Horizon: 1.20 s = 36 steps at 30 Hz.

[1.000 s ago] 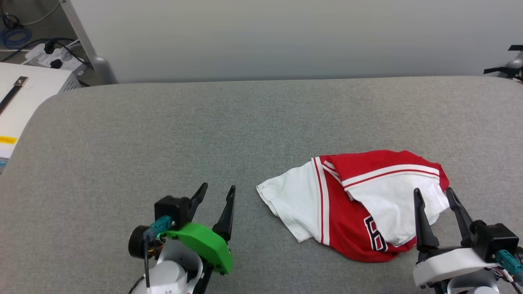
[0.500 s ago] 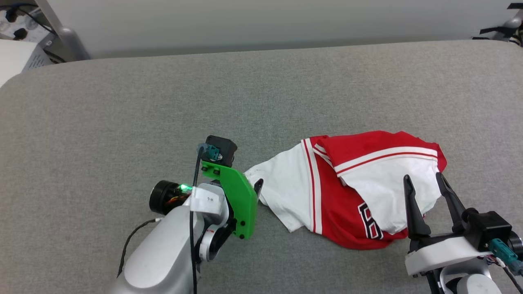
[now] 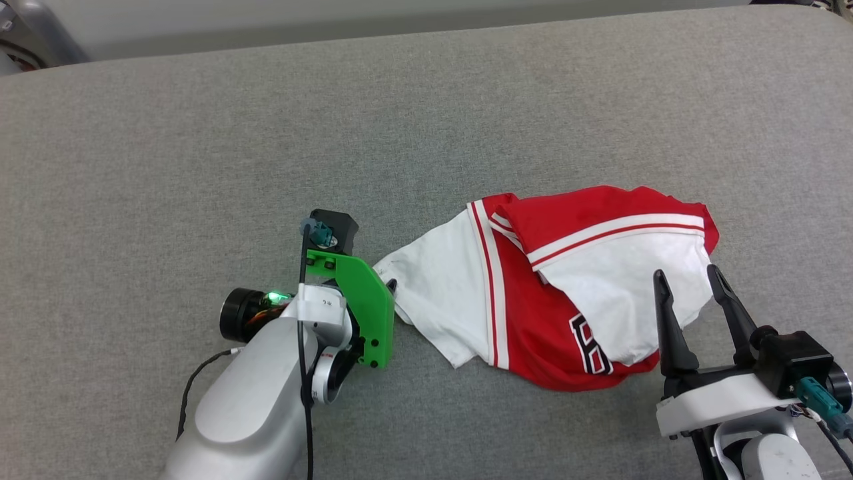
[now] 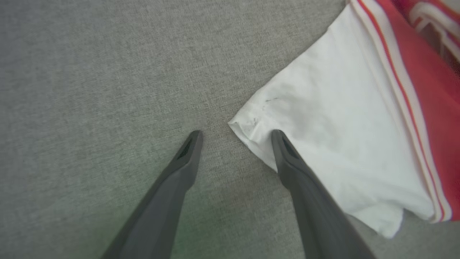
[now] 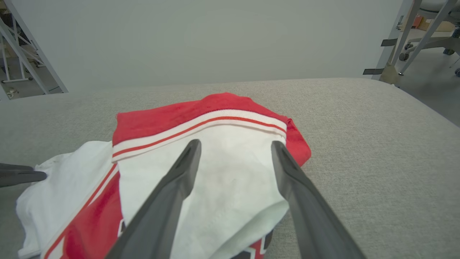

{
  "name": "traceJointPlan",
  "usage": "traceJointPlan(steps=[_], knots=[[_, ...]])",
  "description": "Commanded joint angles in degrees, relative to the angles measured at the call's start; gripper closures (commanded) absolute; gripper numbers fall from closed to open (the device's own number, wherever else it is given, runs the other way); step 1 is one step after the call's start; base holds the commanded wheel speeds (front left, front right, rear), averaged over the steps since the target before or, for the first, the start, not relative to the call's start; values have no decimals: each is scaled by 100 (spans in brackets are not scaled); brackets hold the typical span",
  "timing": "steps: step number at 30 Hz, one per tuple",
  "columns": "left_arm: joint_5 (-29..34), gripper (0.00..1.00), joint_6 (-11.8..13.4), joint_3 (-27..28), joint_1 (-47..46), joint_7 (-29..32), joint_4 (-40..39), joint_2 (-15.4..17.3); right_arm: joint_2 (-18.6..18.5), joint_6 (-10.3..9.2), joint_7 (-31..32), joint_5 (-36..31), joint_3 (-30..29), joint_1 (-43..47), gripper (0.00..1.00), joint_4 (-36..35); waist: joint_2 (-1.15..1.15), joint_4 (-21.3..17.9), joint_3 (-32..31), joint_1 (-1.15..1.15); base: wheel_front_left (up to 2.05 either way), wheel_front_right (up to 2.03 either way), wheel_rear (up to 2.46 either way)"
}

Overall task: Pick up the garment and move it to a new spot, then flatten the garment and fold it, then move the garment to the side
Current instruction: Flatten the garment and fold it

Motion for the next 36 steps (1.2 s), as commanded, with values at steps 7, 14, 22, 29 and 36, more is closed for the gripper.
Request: traceJointPlan(steps=[7,14,22,29,36], knots=[[-116,100,-240,-150,-109,-49,395,-167,-10,-4,-52,8,12,-151,0,-11,0,-24,109,0,0,0,0],[-186,100,-113,150,-54,-755,398,-177,-10,-4,-52,-30,-89,-114,0,78,0,197,-202,0,0,0,0],[-344,100,156,789,151,-1521,19,140,-10,-4,-52,-29,-163,12,0,255,0,541,-620,0,0,0,0],[-600,100,276,1126,945,-1583,-379,544,-10,-4,-52,-15,-217,87,0,402,0,780,-745,0,0,0,0],[-620,0,252,998,1458,-1739,-301,507,-10,-4,-52,-37,-221,80,0,539,0,864,-829,0,0,0,0]])
